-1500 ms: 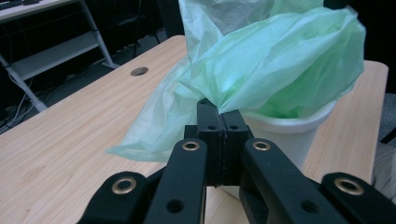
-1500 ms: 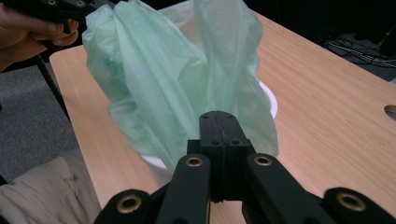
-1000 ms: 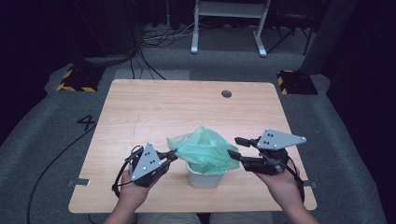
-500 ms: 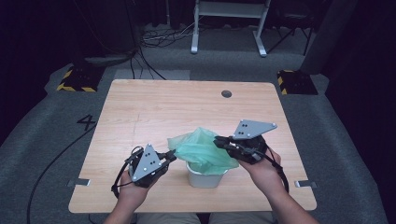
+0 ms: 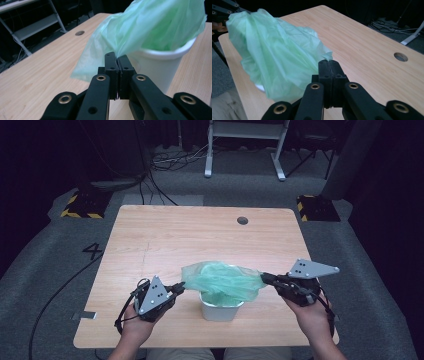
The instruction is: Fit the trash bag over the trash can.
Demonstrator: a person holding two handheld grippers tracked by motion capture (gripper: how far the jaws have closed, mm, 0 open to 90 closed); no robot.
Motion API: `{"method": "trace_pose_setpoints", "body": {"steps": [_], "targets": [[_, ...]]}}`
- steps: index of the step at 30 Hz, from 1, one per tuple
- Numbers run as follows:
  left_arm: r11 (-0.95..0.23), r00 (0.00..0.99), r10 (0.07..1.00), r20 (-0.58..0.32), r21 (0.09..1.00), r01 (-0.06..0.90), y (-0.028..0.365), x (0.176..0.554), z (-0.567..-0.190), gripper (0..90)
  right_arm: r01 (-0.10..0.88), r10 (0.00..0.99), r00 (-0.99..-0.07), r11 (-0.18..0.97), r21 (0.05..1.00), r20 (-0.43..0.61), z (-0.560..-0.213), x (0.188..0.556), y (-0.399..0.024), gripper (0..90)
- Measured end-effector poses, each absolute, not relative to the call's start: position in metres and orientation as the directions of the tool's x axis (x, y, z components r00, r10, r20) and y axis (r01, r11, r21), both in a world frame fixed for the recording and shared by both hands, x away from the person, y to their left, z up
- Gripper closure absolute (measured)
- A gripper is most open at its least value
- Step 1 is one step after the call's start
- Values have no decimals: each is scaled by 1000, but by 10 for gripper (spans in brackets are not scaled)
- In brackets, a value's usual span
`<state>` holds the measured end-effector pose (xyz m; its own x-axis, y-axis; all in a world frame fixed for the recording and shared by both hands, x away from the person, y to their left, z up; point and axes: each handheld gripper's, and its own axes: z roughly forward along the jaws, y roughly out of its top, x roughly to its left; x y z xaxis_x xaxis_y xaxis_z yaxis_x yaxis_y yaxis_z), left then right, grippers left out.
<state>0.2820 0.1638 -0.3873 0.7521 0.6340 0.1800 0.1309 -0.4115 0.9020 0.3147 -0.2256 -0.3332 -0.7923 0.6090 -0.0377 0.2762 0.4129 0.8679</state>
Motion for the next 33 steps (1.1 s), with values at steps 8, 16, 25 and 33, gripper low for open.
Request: {"method": "trace_pose_setpoints", "body": {"steps": [8,16,25,33], "targets": [[-407,746,642,178,904,134,165,282,-388,759,274,608,-793,405,872,-33,-333,310,-228,645],[-411,726,666,170,896,167,166,284,-389,560,220,611,-786,420,881,-95,-315,324,-210,481],[-383,723,673,156,910,160,171,276,-383,497,187,565,-813,478,858,-137,-305,342,-183,457],[-405,736,637,227,912,69,152,267,-379,552,157,497,-855,518,841,-146,-305,354,-149,460]]}}
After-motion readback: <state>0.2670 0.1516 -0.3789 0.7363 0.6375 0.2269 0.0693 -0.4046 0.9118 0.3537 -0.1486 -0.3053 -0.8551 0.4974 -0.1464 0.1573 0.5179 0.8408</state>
